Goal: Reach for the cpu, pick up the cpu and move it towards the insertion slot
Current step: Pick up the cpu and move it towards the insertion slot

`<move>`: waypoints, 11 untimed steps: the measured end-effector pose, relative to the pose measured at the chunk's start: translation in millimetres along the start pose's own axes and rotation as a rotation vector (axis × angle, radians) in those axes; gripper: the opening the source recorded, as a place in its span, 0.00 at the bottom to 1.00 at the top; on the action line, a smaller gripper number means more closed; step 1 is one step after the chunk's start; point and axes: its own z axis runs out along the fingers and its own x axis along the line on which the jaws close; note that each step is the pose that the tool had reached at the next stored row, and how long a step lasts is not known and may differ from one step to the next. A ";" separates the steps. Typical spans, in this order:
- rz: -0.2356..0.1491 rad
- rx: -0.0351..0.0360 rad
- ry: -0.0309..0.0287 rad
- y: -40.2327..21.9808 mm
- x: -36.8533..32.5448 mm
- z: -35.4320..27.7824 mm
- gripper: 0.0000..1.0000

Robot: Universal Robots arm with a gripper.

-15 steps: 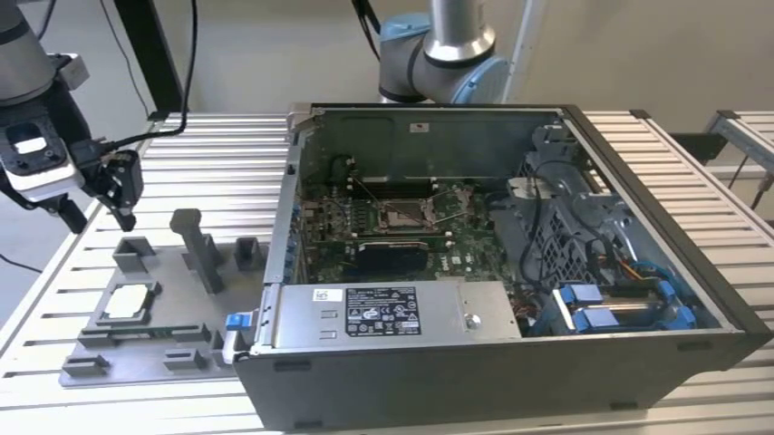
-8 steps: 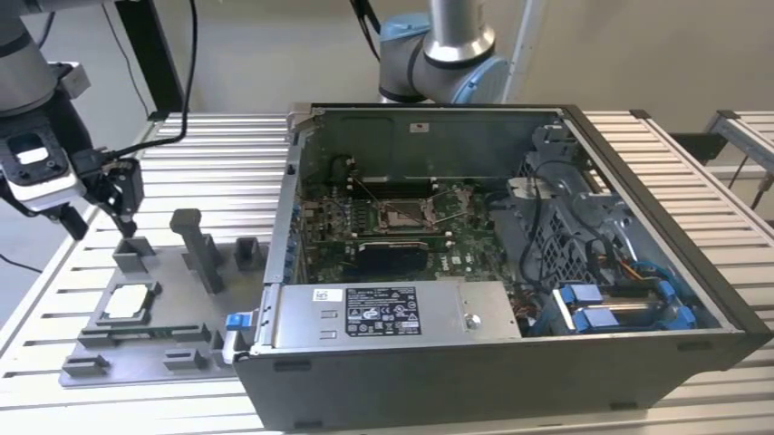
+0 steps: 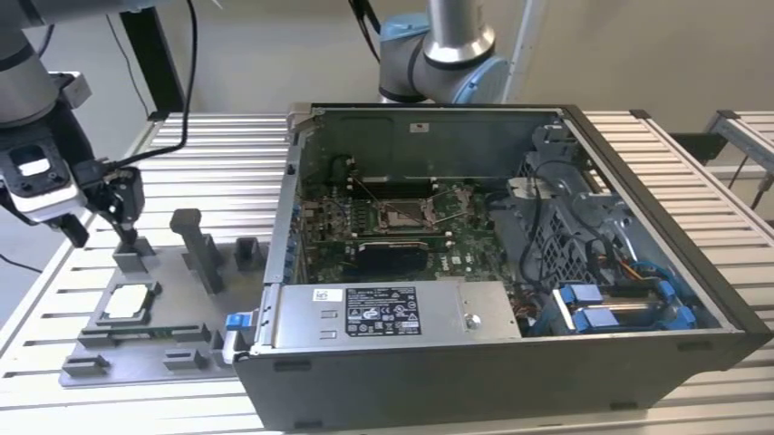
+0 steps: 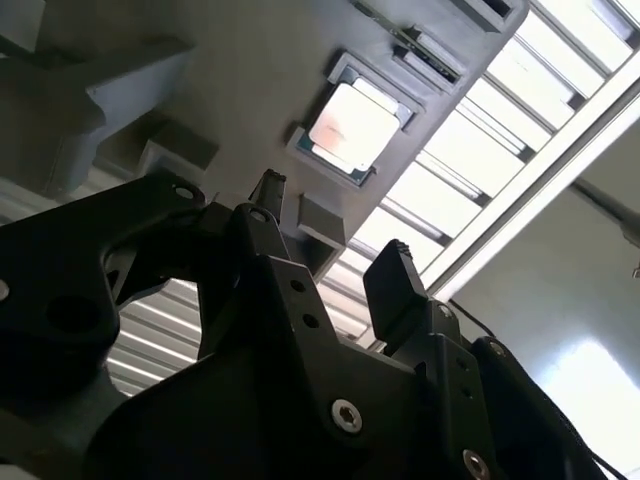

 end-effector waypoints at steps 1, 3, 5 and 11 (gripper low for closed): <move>0.000 0.0000 0.0000 -0.4 0.1 1.0 1.00; 0.000 -0.0001 -0.0002 -1.3 0.3 3.0 1.00; 0.000 -0.0001 -0.0002 -2.0 0.4 4.7 1.00; 0.000 -0.0002 -0.0002 -3.4 1.0 10.2 1.00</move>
